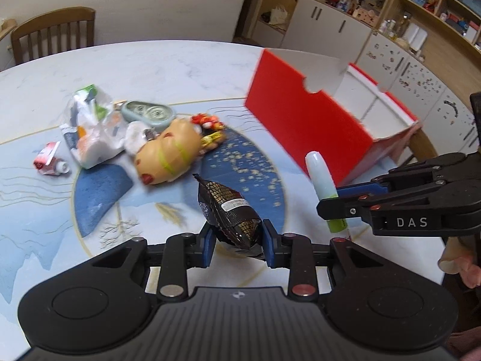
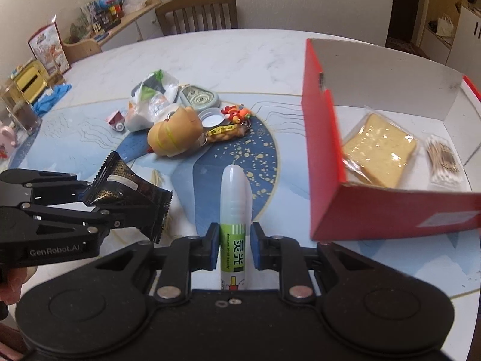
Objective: Organize objects
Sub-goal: 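Carry the snack packet and glue stick into the red shoebox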
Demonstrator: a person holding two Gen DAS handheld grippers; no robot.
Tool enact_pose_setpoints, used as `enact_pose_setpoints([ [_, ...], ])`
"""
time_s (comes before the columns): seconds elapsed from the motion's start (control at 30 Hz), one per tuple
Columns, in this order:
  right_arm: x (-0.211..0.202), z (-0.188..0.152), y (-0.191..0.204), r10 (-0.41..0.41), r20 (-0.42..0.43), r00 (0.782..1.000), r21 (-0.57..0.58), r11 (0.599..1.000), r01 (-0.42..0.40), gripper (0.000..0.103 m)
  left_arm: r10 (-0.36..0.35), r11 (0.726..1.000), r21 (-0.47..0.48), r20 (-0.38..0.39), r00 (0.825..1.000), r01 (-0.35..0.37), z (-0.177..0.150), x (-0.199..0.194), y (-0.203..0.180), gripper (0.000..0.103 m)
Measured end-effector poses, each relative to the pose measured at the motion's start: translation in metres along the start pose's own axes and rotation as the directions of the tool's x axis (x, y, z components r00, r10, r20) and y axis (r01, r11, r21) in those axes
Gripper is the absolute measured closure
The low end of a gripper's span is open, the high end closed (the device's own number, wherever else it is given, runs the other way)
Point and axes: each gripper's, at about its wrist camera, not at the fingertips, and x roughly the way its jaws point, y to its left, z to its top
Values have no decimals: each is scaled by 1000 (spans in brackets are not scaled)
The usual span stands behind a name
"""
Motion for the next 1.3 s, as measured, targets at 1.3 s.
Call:
enact_pose_setpoints([
  [1.3,-120,53,-181,-2,247,969,138,990,-33,83,-166,974,162,52,985,156,145,26,-152,72],
])
